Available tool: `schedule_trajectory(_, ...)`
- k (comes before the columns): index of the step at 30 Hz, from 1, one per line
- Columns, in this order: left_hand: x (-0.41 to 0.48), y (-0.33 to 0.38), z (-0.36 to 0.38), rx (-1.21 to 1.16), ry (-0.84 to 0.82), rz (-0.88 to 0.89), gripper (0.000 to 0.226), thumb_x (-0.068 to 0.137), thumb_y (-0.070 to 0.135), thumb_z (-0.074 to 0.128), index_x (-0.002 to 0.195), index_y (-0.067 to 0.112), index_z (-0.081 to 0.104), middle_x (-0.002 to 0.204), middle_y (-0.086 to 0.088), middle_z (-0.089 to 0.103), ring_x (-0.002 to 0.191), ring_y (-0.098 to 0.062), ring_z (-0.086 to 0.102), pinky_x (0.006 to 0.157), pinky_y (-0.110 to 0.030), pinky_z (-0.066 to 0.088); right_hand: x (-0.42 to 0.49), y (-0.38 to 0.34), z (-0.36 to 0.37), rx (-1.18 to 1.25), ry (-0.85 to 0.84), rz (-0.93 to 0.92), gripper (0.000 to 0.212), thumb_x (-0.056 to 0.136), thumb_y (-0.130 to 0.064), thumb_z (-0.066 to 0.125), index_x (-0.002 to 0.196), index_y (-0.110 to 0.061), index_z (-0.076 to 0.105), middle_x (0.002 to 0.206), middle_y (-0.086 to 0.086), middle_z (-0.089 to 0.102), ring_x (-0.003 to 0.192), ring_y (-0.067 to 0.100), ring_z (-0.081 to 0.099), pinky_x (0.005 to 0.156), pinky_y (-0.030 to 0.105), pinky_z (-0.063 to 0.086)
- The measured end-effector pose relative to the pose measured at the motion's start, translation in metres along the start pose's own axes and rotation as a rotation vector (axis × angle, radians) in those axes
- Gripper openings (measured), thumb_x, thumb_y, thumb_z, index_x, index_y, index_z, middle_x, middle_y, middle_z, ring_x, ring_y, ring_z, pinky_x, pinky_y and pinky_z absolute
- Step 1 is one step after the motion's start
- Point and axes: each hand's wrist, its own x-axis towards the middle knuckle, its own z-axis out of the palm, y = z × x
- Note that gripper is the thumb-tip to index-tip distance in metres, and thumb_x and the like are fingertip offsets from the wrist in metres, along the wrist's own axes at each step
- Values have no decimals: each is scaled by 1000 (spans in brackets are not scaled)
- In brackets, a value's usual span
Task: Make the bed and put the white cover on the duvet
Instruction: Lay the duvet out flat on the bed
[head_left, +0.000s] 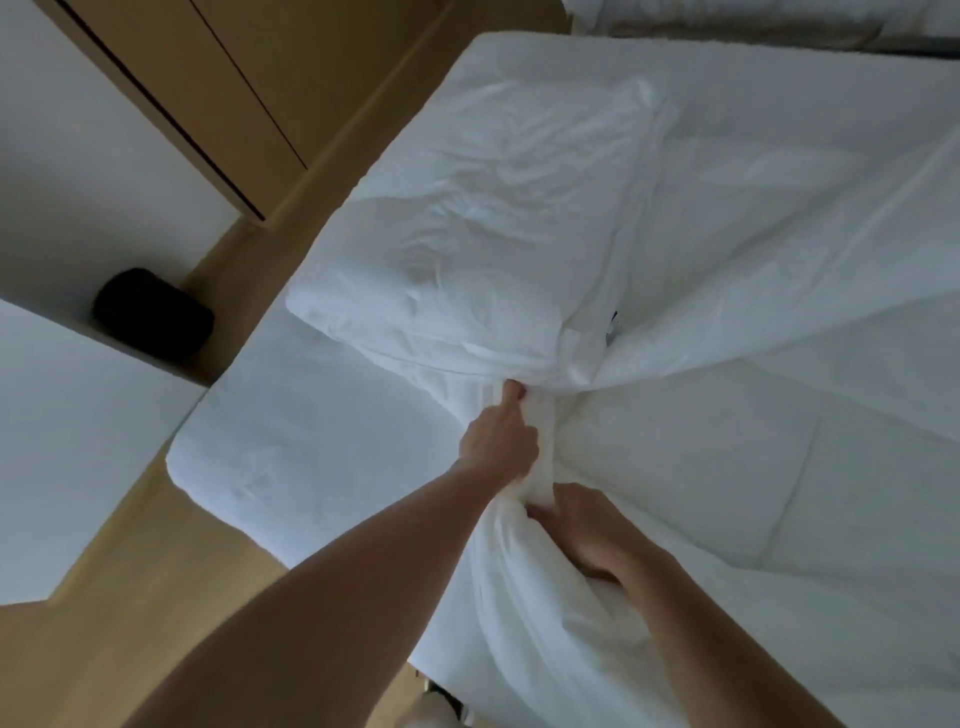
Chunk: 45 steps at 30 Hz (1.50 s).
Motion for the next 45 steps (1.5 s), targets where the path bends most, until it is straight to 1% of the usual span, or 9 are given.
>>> schedule_trajectory(4,4,-9,-2,100,92,145,43,95,27,50,137,27,40,110,-7,60,98,-32,62,76,-38,48,21,-34,-58,459,934,-109,49,85,-60,63,110,-18,63,105,1,69,91,14,67,83,28,54)
schedule_trajectory(7,6,-14,-37,92,594,568,39,84,35,67,117,17,56,111,-9,60,95,-30,59,76,-40,51,69,-79,-115,931,722,11,107,68,-72,77,153,-23,34,150,5,48,131,21,54,107,37,47)
schedule_trajectory(10,29,-13,-94,159,829,672,84,67,61,77,136,22,49,141,-18,45,123,-37,49,97,-50,42,119,-121,-129,1168,425,146,109,48,-52,94,138,-10,48,123,12,69,107,29,71,86,49,60)
schedule_trajectory(16,88,-81,-160,359,534,574,142,54,70,85,158,22,1,157,-16,31,144,-40,32,111,-68,29,173,-239,-97,762,358,104,19,88,-24,70,104,-14,72,90,4,77,81,22,74,53,25,53)
schedule_trajectory(24,174,-239,-286,-247,776,-17,79,84,33,76,150,12,38,140,-12,57,126,-35,57,101,-42,45,235,-373,-22,569,448,-308,60,89,-33,72,145,-28,52,130,-3,65,117,12,62,97,24,49)
schedule_trajectory(28,207,-253,-330,-407,956,-149,78,86,32,64,151,6,30,142,-17,43,128,-38,43,109,-50,41,255,-326,-10,-17,676,105,76,87,-60,63,153,-34,36,158,4,35,142,31,38,115,51,30)
schedule_trajectory(32,187,-228,-284,-303,873,44,102,84,37,61,157,-5,4,163,-30,3,151,-46,8,123,-57,18,268,-271,20,-558,138,118,108,73,-82,62,158,-42,9,169,2,5,154,34,6,118,64,8)
schedule_trajectory(40,188,-188,-203,412,63,508,95,76,57,73,156,34,28,158,-4,23,141,-30,27,113,-46,33,233,-194,-5,-835,569,63,54,66,-33,83,116,-23,66,102,2,68,94,30,64,80,41,48)
schedule_trajectory(45,209,-140,-201,393,425,647,45,71,22,81,111,16,61,98,-5,60,83,-27,59,70,-34,46,242,-199,-65,-843,676,160,32,88,-34,68,118,-23,62,108,3,64,99,28,60,84,40,43)
